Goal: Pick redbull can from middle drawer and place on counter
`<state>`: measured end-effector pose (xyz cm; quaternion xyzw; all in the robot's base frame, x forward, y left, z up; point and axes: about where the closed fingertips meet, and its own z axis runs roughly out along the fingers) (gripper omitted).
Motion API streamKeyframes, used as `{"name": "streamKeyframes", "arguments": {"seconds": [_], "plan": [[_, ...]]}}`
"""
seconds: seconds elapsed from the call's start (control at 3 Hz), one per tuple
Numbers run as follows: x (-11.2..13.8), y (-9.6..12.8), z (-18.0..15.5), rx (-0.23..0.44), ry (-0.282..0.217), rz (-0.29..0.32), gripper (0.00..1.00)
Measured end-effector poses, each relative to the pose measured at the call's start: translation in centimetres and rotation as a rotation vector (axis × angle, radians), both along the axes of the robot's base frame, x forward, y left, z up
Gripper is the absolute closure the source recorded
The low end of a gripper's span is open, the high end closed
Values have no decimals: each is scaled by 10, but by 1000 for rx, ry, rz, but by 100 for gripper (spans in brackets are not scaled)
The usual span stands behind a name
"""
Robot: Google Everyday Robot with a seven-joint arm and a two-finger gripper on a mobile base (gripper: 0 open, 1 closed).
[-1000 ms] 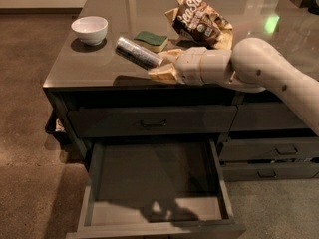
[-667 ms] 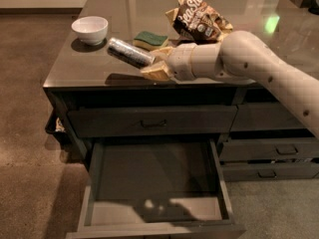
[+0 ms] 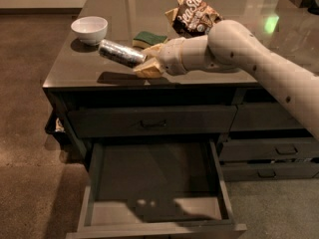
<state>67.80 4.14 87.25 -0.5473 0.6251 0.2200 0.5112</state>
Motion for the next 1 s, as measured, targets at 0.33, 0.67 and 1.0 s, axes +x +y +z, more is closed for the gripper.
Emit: {"name": "streamKeyframes", "arguments": {"seconds": [0.33, 0.67, 1.0], "plan": [[3, 7, -2, -32, 28, 26, 26], [6, 10, -6, -54, 58, 43, 3], [6, 10, -6, -54, 59, 43, 0]]}}
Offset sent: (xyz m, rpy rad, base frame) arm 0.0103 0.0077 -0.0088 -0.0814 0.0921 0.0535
